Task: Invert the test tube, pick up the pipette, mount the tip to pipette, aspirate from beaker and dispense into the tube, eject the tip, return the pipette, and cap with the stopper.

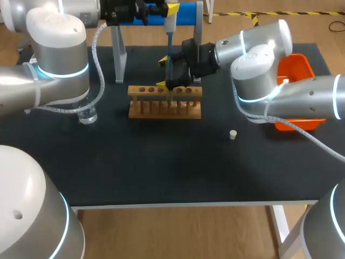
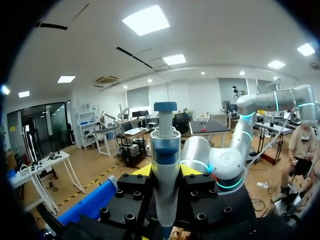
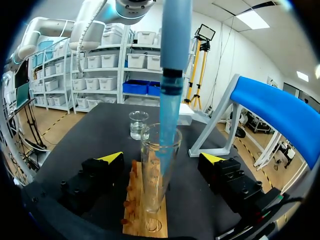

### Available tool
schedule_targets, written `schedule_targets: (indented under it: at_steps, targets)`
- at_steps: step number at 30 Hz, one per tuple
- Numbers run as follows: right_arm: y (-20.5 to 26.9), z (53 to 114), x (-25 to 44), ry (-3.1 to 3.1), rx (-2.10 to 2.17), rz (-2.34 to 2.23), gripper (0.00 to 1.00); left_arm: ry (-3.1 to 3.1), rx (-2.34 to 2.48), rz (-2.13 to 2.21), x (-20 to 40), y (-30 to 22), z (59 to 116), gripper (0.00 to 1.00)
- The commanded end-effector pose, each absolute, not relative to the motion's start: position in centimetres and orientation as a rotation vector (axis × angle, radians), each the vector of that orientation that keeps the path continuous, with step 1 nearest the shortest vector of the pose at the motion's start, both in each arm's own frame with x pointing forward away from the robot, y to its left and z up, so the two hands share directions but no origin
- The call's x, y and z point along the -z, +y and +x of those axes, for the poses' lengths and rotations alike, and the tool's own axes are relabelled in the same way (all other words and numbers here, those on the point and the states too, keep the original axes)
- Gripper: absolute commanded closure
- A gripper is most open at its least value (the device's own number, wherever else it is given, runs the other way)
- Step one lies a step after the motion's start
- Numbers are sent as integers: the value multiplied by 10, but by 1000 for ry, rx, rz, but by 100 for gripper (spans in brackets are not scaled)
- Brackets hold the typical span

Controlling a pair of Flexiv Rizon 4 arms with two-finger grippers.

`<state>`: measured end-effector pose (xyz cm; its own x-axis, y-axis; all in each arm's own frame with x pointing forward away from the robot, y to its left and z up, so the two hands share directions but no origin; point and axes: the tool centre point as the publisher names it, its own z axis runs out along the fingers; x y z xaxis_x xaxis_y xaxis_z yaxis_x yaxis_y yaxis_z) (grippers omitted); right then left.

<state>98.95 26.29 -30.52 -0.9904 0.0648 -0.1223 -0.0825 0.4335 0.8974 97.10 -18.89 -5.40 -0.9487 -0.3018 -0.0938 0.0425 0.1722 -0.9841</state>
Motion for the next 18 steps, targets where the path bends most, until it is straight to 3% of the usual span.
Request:
schedule_targets:
  at_steps: [1,18]
  targets:
    - [263,990,305,2546,-1599,-17,0,2182,1838,-252,50,-190,968,100]
    - [263,990,305,2546,-1599,-17,0,2183,1813,-226,36,-195,964,100]
